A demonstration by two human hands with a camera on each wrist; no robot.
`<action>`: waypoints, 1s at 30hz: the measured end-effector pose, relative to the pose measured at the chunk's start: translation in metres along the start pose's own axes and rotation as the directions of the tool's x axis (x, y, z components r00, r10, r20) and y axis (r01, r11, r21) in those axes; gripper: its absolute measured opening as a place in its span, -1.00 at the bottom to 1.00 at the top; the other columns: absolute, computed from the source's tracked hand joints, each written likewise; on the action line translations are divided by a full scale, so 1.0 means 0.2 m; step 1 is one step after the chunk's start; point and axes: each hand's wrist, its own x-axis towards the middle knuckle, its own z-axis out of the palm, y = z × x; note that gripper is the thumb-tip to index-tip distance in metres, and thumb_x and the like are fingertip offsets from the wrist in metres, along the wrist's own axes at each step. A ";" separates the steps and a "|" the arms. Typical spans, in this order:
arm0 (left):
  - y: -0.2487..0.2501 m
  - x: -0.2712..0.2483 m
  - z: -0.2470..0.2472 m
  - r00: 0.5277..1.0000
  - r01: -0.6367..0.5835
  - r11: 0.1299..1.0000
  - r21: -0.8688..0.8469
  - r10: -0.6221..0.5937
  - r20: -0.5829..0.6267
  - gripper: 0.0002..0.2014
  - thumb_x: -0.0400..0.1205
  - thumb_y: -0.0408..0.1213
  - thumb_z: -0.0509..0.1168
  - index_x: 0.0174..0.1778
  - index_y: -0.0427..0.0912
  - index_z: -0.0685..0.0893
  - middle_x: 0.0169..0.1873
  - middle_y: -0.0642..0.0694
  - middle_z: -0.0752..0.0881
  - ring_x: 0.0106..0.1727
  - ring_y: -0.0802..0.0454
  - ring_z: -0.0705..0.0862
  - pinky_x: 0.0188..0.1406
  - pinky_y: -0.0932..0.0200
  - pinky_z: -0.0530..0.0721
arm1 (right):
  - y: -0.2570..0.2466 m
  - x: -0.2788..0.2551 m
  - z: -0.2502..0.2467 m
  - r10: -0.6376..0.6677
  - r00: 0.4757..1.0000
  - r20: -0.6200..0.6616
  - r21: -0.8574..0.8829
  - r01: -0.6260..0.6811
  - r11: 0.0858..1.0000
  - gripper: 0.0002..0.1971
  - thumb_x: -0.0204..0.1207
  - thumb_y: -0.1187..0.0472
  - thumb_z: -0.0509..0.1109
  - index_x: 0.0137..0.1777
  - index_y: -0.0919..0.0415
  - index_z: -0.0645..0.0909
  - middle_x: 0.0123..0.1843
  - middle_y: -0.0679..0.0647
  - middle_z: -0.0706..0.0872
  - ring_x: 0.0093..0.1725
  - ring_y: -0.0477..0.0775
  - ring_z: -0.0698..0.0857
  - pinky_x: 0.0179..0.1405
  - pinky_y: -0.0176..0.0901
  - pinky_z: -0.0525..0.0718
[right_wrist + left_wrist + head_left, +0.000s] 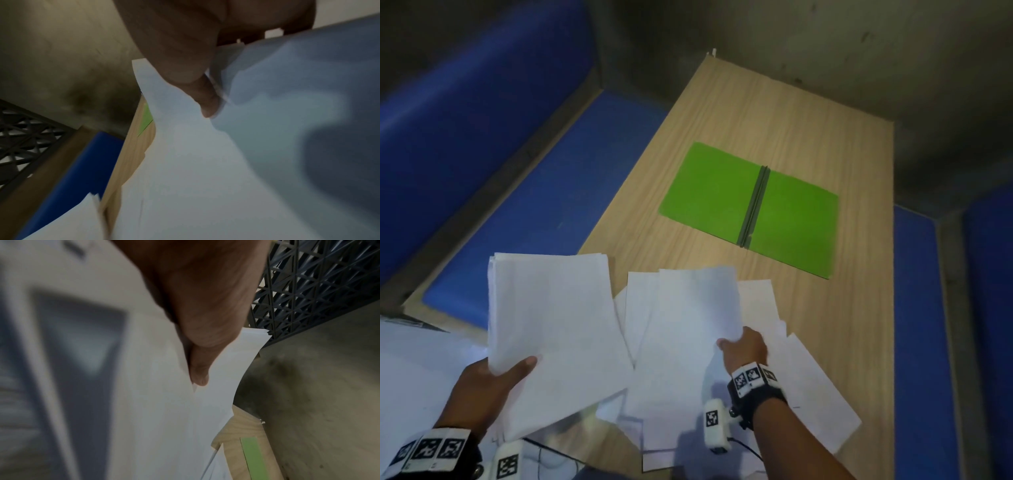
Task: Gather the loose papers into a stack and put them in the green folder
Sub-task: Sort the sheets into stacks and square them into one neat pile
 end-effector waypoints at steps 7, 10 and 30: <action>-0.01 0.03 0.03 1.000 -0.002 0.998 0.057 0.002 -0.007 -0.69 0.51 -0.15 0.54 0.00 -0.30 0.72 -0.10 -0.32 0.76 -0.08 -0.26 0.69 0.00 -0.11 0.60 | 0.04 0.01 -0.04 0.164 0.986 -0.037 -0.101 -0.167 0.981 -0.27 0.26 0.04 0.65 0.38 0.22 0.43 0.35 0.23 0.43 0.32 0.32 0.51 0.11 0.07 0.62; -0.02 0.04 0.07 1.000 -0.005 0.996 0.089 0.007 -0.016 -0.61 0.51 -0.12 0.54 0.05 -0.40 0.75 -0.09 -0.37 0.79 -0.11 -0.27 0.71 -0.05 -0.09 0.61 | 0.05 0.01 -0.02 0.171 0.984 -0.046 0.132 -0.164 0.978 -0.31 0.19 0.24 0.68 0.25 0.23 0.38 0.24 0.24 0.52 0.10 0.26 0.63 -0.01 -0.06 0.68; 0.02 -0.04 0.05 0.999 0.030 0.995 -0.090 -0.031 -0.011 -0.71 0.53 -0.19 0.53 0.03 -0.29 0.69 -0.08 -0.30 0.74 -0.09 -0.23 0.67 0.02 -0.06 0.58 | 0.58 0.02 -0.48 0.124 0.985 -0.123 0.439 -0.058 0.896 -0.43 0.41 0.28 0.57 0.36 0.54 0.50 0.29 0.38 0.67 0.28 0.37 0.64 0.28 -0.04 0.50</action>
